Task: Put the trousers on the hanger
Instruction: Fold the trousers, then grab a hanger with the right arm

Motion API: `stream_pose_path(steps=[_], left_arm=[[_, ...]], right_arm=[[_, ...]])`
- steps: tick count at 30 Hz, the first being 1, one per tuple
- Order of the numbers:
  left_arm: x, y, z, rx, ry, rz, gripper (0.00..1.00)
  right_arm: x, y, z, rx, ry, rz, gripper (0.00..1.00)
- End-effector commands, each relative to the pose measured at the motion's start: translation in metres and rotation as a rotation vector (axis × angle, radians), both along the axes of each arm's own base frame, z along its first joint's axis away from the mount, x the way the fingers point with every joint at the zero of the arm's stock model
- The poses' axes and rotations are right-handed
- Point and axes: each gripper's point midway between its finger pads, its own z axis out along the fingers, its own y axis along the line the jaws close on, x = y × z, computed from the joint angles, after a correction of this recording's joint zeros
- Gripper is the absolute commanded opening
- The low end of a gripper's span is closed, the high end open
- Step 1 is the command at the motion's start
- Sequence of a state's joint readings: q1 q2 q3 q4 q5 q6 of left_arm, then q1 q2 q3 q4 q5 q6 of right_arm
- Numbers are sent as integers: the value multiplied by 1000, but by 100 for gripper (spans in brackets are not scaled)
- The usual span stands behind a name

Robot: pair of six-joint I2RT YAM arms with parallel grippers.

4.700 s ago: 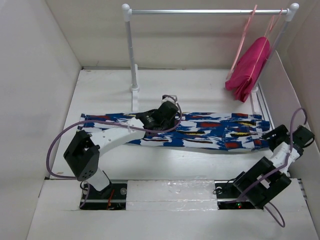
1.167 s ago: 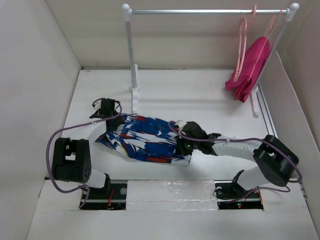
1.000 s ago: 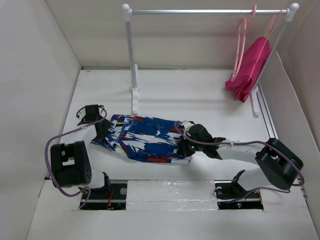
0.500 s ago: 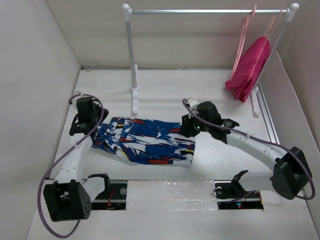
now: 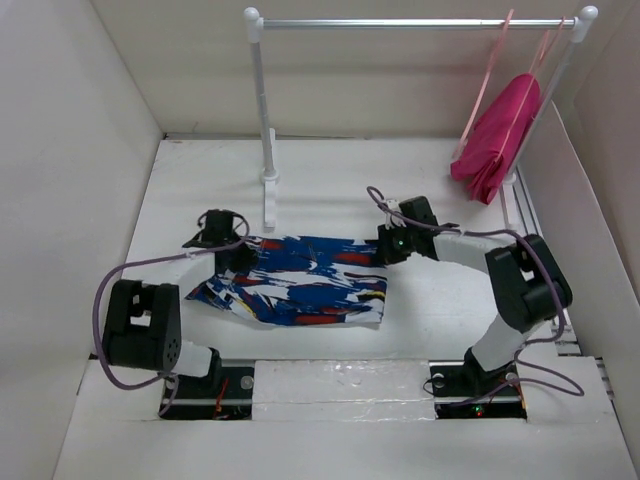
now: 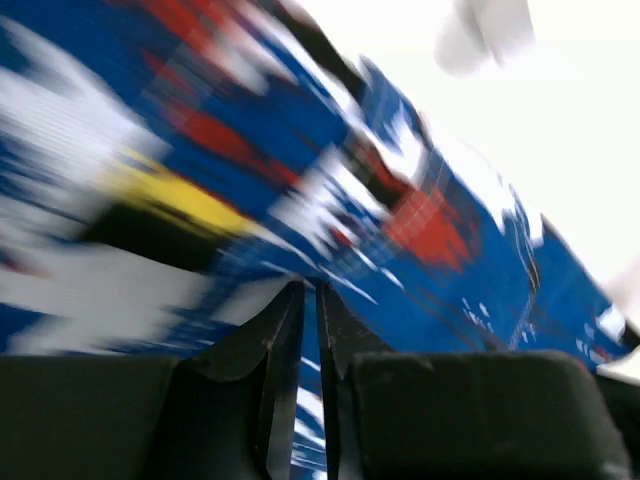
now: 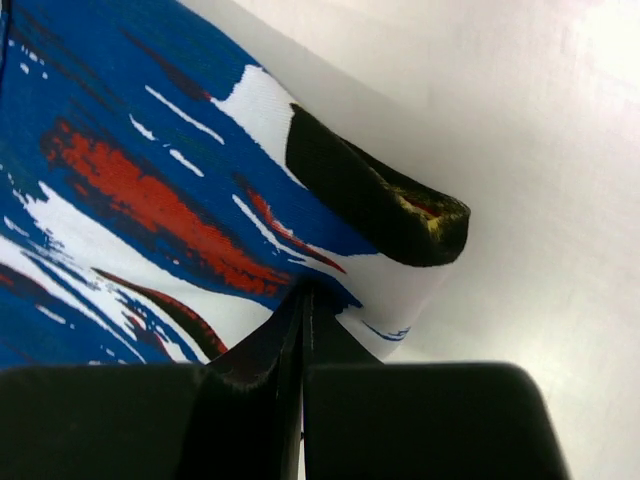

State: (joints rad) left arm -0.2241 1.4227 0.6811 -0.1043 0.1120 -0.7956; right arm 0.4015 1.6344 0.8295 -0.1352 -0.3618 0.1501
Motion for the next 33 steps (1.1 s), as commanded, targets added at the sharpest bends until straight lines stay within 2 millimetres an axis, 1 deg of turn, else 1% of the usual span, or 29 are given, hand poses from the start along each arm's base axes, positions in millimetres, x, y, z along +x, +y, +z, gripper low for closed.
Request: stream_pose_path(steps=[1, 2, 3, 5, 6, 7, 9, 10, 11, 12, 13, 14, 15, 16, 17, 18, 19, 20, 21, 22, 23, 25, 26, 28, 29, 30, 31, 32, 33], left_arm=[[4, 69, 4, 94, -30, 192, 9], [1, 78, 3, 101, -30, 212, 9], [2, 86, 11, 107, -57, 231, 9], [4, 96, 18, 113, -69, 253, 9], [6, 96, 26, 114, -89, 250, 9], [11, 93, 34, 100, -110, 237, 9], [23, 85, 57, 60, -177, 206, 9], [27, 76, 67, 28, -202, 179, 9], [35, 69, 84, 16, -241, 159, 9], [37, 57, 95, 11, -271, 119, 9], [40, 48, 104, -6, -291, 88, 8], [46, 39, 120, -22, -332, 58, 6], [46, 24, 124, -39, -340, 0, 5], [47, 16, 129, -43, -349, -24, 3], [51, 8, 139, -41, -374, -51, 0], [53, 3, 138, -17, -379, -84, 0], [51, -15, 138, -5, -384, -139, 0], [53, -22, 145, 14, -395, -157, 0], [56, -29, 138, 40, -378, -174, 0], [53, -44, 137, 55, -379, -230, 0], [54, -53, 143, 62, -390, -249, 0], [53, -74, 141, 70, -390, -321, 0], [55, -81, 148, 68, -408, -337, 0], [56, -86, 151, 63, -420, -353, 0], [55, -92, 154, 53, -432, -366, 0], [53, -96, 158, 26, -441, -372, 0], [53, -97, 158, 22, -440, -376, 0], [52, -98, 158, 12, -442, -376, 0], [51, -100, 160, -3, -447, -384, 0]], right_arm=[[43, 15, 2, 11, -118, 66, 1], [54, 19, 10, 14, -147, 73, 1], [59, 20, 11, 8, -155, 73, 1], [63, 20, 13, -6, -151, 79, 1], [69, 24, 23, 6, -170, 84, 1], [68, 23, 26, 4, -158, 85, 4], [68, 29, 49, 9, -189, 102, 12], [58, 31, 52, -5, -168, 119, 20], [52, 31, 58, -9, -171, 128, 24], [43, 38, 74, 6, -195, 148, 28], [31, 37, 73, 3, -174, 155, 32], [21, 39, 74, 11, -169, 162, 32], [10, 41, 87, 37, -181, 154, 32], [-9, 41, 74, 38, -150, 164, 32], [-18, 42, 74, 55, -147, 166, 30], [-27, 40, 68, 72, -117, 151, 27], [-33, 42, 73, 95, -144, 150, 22], [-48, 31, 51, 72, -99, 129, 17], [-51, 27, 44, 69, -88, 93, 12], [-50, 26, 41, 81, -109, 82, 5], [-55, 15, 24, 66, -72, 50, 1], [-61, 15, 14, 74, -25, 71, 0], [-54, 19, 19, 74, -32, 80, 0], [-53, 24, 35, 38, -62, 112, 0], [-48, 28, 61, 51, -124, 119, 0], [-38, 30, 107, 60, -227, 114, 1], [-34, 34, 122, 52, -257, 121, 3], [-29, 31, 148, 56, -309, 104, 5], [-18, 26, 208, 85, -452, 57, 6]])
